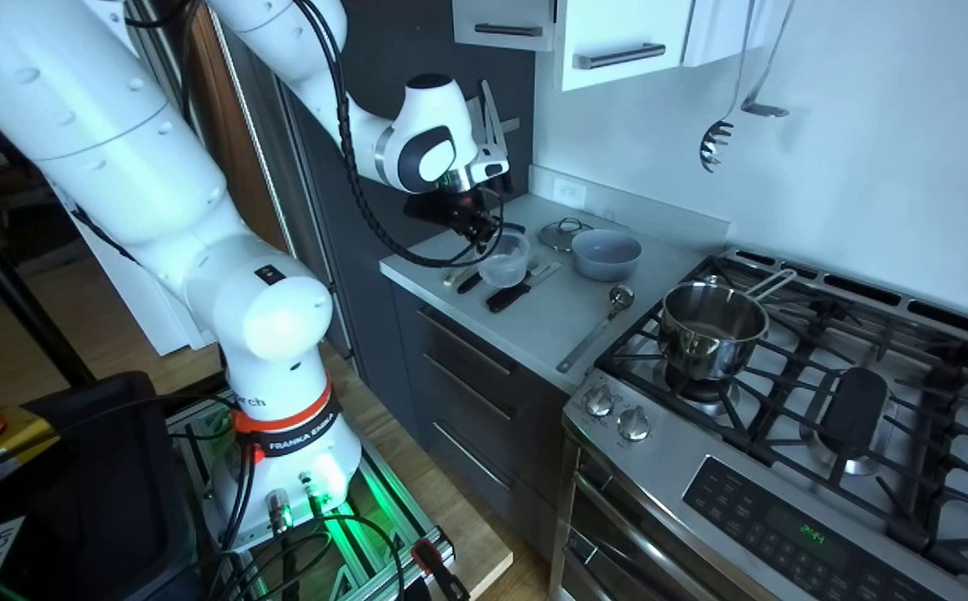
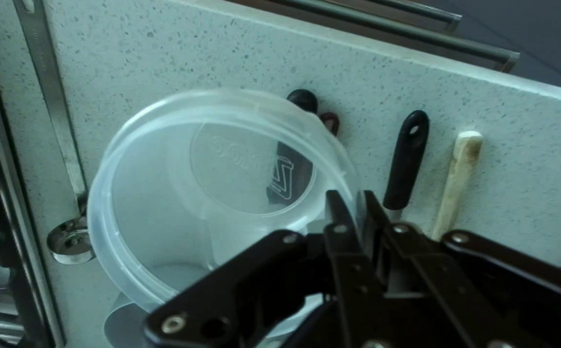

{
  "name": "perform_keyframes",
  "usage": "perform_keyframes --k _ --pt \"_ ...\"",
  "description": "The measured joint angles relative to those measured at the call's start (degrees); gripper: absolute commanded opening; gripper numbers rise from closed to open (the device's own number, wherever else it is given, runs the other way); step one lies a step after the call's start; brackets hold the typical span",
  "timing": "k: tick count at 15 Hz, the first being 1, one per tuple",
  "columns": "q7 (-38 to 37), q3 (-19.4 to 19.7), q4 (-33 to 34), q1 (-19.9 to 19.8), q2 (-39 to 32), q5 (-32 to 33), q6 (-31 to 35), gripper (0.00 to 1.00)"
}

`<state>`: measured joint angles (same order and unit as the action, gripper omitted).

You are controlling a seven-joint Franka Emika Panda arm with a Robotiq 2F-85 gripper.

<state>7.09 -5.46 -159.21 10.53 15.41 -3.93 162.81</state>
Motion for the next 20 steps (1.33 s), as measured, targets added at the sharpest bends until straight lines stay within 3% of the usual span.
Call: perform_keyframes --k 7,20 --pt "-2.72 0.16 1.41 -5.93 -10.16 6.38 5.99 0.02" --pt "-1.06 0.42 10.85 -5.99 -23.7 5.41 6.49 0.03"
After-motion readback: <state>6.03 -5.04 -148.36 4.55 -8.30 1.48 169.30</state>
